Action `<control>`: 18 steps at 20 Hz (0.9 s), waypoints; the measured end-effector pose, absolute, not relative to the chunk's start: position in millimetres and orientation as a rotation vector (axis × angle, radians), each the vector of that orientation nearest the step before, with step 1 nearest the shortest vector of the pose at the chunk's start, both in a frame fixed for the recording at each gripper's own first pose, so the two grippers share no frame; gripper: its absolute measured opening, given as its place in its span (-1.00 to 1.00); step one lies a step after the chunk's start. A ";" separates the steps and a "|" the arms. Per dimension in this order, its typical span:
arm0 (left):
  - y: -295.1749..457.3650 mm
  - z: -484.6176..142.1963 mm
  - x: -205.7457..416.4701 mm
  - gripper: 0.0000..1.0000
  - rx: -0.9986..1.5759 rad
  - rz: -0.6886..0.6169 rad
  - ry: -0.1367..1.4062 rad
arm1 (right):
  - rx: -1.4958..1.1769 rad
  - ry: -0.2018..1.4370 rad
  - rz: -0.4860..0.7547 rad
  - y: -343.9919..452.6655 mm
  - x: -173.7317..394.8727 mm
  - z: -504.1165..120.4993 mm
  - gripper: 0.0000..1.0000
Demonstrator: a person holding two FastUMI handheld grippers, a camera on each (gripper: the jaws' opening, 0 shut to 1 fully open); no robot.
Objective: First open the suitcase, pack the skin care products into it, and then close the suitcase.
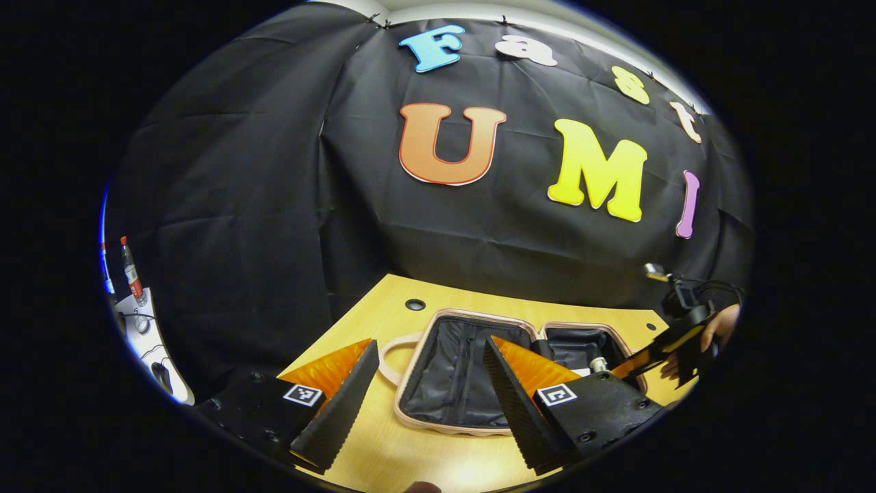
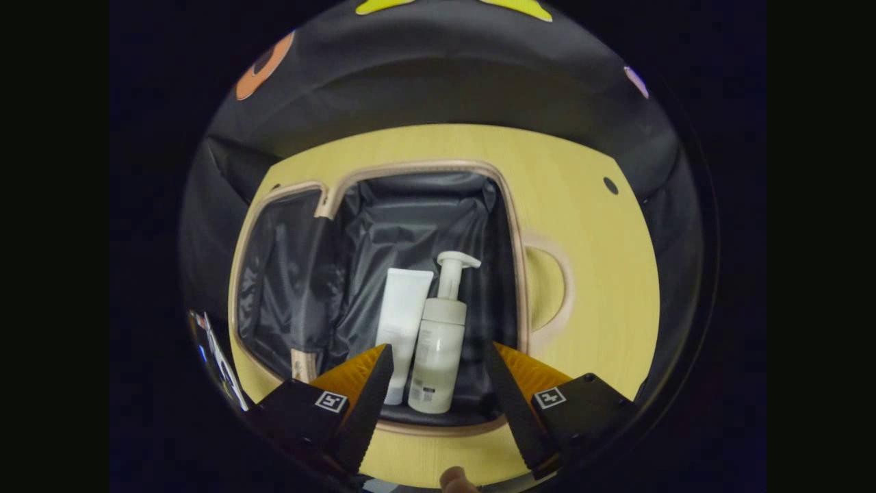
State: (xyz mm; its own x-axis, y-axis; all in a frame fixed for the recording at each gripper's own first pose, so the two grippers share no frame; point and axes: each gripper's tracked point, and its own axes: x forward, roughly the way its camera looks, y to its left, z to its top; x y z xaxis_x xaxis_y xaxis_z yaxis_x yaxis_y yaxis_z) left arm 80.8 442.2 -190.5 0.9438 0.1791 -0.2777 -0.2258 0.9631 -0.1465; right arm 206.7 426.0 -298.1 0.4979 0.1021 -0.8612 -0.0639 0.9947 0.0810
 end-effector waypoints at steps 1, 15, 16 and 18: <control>450.4 -197.5 85.0 0.96 -0.196 0.219 0.280 | 0.032 1.013 0.123 425.3 201.3 -284.6 0.60; 506.3 -353.9 154.6 0.92 -0.977 0.258 0.499 | 0.019 0.595 0.178 290.0 73.6 -137.4 0.56; 508.3 -361.6 156.2 0.92 -1.022 0.266 0.509 | 0.057 0.616 0.154 279.4 67.0 -143.6 0.60; 505.1 -368.5 164.3 0.86 -1.123 0.248 0.510 | 0.130 0.634 0.123 264.9 60.2 -148.8 0.60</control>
